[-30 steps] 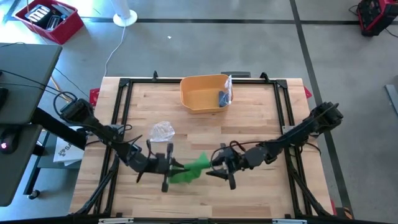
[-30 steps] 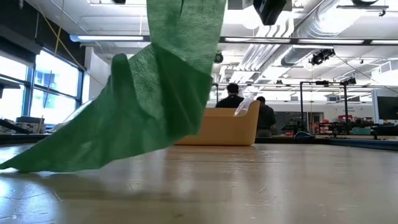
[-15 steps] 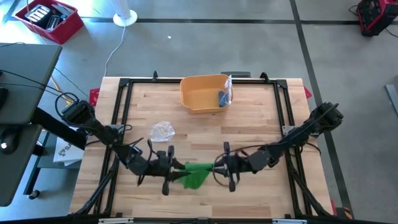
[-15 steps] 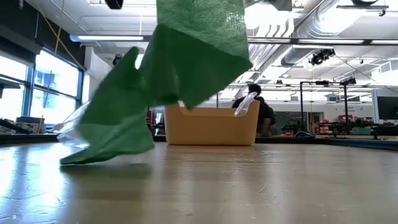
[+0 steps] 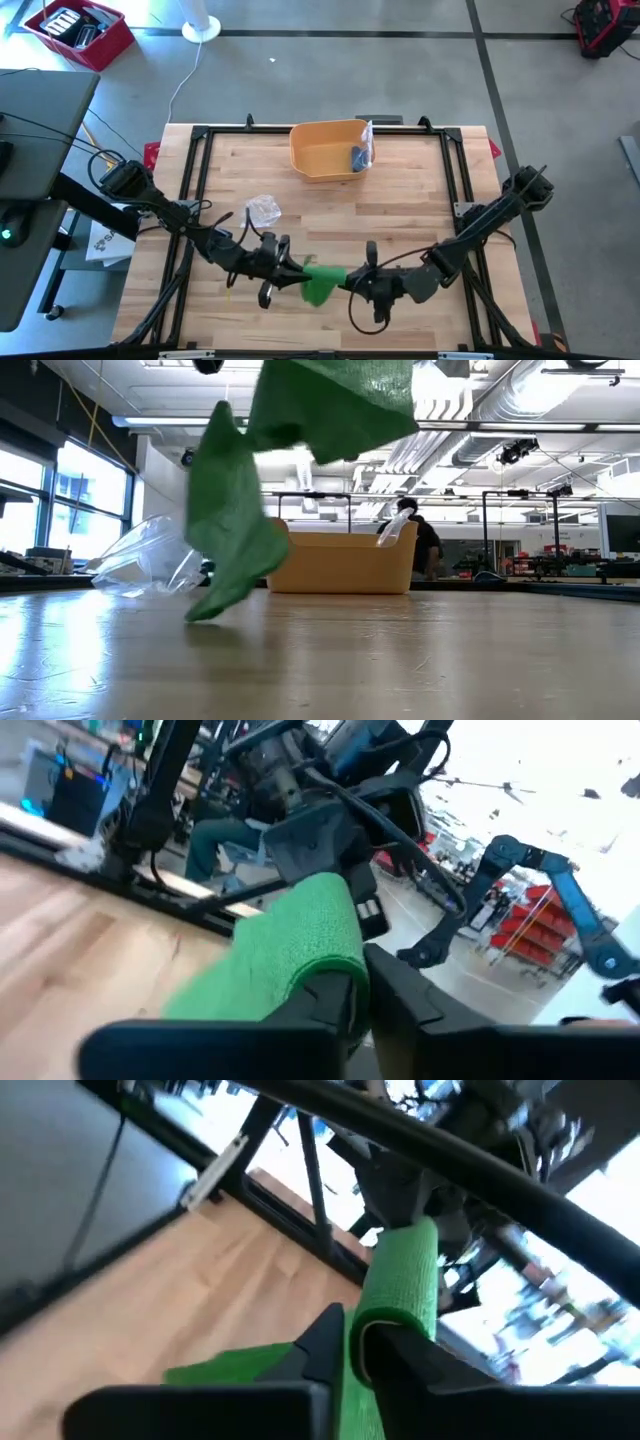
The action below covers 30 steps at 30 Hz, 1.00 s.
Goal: Roll bandage
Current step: Roll the green bandage
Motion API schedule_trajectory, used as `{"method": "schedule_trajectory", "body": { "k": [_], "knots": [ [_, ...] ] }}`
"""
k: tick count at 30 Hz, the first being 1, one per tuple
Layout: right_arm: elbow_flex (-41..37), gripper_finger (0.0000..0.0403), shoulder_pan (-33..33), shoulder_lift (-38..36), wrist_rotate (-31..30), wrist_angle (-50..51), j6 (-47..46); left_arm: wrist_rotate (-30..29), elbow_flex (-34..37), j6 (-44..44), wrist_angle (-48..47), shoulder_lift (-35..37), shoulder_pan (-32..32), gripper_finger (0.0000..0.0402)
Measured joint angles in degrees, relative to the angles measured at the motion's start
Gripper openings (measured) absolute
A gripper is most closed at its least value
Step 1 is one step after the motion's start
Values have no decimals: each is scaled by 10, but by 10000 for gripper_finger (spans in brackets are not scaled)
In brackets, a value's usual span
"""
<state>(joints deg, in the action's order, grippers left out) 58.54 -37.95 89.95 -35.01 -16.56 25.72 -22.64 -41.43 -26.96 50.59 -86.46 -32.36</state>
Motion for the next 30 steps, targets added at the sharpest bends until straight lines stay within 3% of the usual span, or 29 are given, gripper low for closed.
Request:
{"method": "schedule_trajectory", "body": {
  "k": [4,9,12,15,23,27,30],
  "knots": [
    [0,86,0,0,1,1,-153,-8,0,91,0,1,-11,10],
    [-1,146,7,0,48,-8,-377,5,0,304,-21,1,-43,5],
    [-2,157,18,1,72,-27,-472,1,-1,418,-53,1,-61,5],
    [-3,144,31,1,96,-41,-519,-1,-1,480,-58,-3,-70,6],
    [-3,12,41,1,82,-50,-474,-10,-1,437,-51,-5,-74,35],
    [-3,22,35,0,66,-54,-412,-25,-1,315,-34,-5,-72,60],
    [-3,22,27,0,64,-54,-309,-19,-1,211,-17,-5,-61,82]
  ]
}}
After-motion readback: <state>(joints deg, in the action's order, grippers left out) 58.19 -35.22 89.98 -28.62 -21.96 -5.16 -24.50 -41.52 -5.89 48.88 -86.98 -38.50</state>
